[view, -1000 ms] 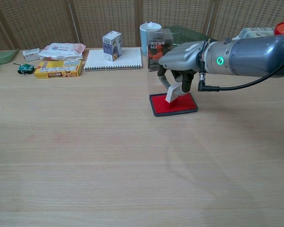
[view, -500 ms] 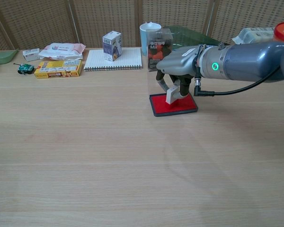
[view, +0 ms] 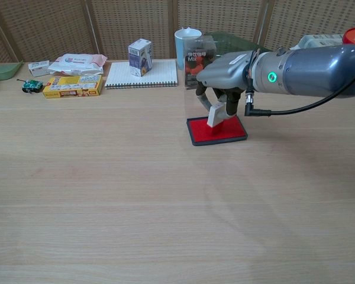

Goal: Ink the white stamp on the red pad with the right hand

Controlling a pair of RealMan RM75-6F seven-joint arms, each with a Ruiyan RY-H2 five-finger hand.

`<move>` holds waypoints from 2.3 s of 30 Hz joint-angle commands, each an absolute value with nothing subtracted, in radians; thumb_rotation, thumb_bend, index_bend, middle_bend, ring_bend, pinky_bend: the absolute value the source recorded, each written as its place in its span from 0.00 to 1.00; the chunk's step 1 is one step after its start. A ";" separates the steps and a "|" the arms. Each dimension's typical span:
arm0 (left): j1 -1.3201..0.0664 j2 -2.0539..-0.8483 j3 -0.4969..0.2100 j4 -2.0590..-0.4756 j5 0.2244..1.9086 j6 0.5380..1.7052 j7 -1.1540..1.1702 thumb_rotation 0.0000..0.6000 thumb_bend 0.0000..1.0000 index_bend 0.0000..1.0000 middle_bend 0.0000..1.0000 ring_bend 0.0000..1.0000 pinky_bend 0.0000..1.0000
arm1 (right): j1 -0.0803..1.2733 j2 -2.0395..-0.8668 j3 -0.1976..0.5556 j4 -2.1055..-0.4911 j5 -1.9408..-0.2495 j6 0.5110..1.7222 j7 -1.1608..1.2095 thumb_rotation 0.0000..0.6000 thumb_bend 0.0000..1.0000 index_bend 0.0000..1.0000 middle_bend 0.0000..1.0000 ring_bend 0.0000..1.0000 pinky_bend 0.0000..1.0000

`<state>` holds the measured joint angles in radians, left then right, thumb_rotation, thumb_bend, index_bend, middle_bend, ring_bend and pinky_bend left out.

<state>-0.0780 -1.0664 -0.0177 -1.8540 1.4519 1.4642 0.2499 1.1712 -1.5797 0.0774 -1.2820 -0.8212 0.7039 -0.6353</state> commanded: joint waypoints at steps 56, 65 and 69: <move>-0.095 -1.066 -0.005 -1.911 1.500 1.452 0.308 0.64 0.03 0.43 0.38 0.29 0.17 | 0.917 -1.418 -0.017 -1.351 -0.885 0.776 -0.551 1.00 0.44 0.64 1.00 1.00 1.00; -0.098 -1.069 -0.006 -1.904 1.498 1.446 0.302 0.64 0.03 0.44 0.38 0.29 0.17 | 0.910 -1.412 -0.012 -1.356 -0.881 0.766 -0.555 1.00 0.44 0.54 1.00 1.00 1.00; -0.099 -1.072 -0.008 -1.899 1.494 1.446 0.299 0.64 0.03 0.44 0.38 0.29 0.17 | 0.909 -1.404 -0.010 -1.362 -0.884 0.753 -0.547 1.00 0.43 0.48 1.00 1.00 1.00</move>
